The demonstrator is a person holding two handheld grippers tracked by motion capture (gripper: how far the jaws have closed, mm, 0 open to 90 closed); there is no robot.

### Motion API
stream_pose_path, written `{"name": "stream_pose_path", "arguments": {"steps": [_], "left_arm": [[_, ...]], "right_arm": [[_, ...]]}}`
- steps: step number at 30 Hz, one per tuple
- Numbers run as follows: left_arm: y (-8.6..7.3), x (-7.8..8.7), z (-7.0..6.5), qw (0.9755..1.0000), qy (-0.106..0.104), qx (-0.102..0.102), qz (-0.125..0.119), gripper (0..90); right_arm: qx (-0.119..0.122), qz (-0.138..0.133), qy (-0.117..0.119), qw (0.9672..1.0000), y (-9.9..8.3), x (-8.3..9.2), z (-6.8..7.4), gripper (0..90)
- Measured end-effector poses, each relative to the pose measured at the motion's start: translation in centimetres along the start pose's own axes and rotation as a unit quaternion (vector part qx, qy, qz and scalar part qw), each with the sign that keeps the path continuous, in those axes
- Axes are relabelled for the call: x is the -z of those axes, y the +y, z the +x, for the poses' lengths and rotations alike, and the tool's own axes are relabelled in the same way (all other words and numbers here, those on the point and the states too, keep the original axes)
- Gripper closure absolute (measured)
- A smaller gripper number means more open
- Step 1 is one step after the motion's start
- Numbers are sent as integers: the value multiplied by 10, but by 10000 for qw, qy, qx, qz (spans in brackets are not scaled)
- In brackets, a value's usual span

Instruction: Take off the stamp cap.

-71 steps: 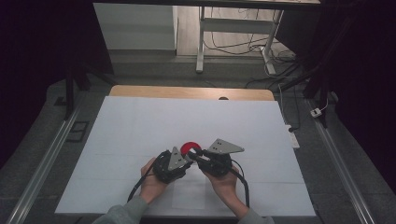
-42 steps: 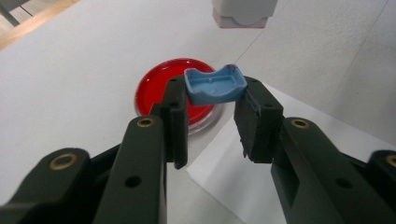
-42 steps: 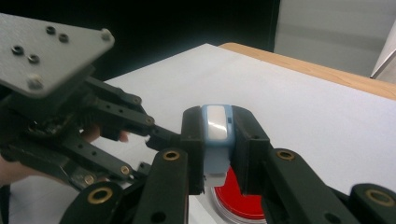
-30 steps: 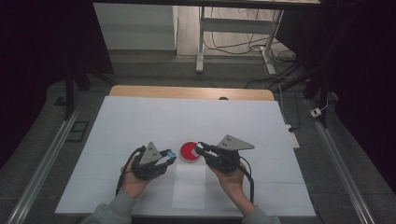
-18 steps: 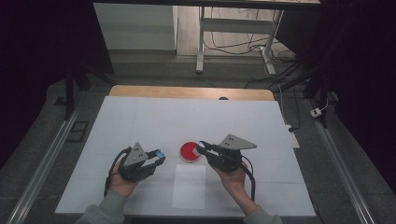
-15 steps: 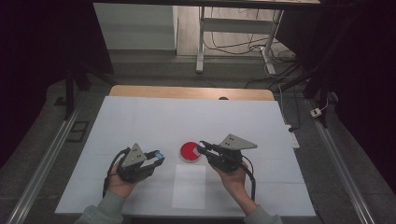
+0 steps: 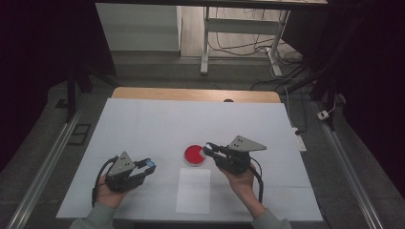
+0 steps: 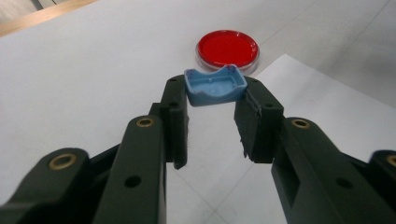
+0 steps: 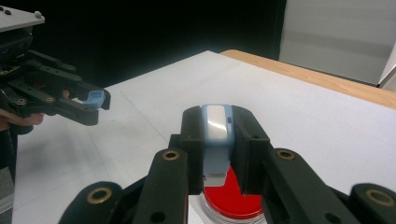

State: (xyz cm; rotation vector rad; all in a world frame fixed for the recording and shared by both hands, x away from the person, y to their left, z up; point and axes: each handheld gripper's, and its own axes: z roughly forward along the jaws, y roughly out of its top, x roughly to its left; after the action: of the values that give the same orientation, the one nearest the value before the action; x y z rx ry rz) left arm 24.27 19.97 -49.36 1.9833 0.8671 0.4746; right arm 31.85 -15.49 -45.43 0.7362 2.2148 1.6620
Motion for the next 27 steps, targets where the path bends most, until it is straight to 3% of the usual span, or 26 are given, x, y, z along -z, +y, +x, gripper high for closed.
{"name": "stream_pose_path", "arguments": {"steps": [17,27], "left_arm": [[-17,16,5,9997,76,172,140,651],[-20,17,6,9996,69,208,167,651]], "right_arm": [[76,35,-112,9999,1,2,-4,751],[88,82,-122,9999,0,1,-5,751]]}}
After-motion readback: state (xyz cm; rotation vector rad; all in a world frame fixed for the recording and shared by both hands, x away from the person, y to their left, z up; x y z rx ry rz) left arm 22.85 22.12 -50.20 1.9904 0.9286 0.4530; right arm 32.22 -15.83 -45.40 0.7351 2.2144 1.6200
